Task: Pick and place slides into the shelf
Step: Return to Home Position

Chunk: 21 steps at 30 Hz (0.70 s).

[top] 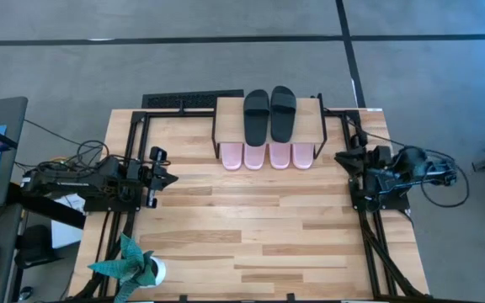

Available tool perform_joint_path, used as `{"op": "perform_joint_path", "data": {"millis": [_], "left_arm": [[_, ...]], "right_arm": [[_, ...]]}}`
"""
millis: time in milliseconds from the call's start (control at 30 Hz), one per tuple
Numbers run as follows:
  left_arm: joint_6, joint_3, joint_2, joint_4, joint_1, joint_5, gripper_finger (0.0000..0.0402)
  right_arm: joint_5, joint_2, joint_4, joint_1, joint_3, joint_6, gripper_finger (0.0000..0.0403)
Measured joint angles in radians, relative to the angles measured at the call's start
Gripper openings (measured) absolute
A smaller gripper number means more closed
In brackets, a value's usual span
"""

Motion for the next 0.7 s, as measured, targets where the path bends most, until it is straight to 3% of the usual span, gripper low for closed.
{"op": "perform_joint_path", "data": {"millis": [367, 700], "left_arm": [[-0.003, 0.0, 0.0, 0.028, 0.0, 0.0, 0.0], [-0.008, 0.0, 0.0, 0.034, 0.0, -0.001, 0.0]], "right_arm": [[-0.017, 0.0, 0.476, -0.01, -0.258, -0.02, 0.0048], [-0.087, 0.0, 0.488, -0.069, -0.286, 0.03, 0.0048]]}}
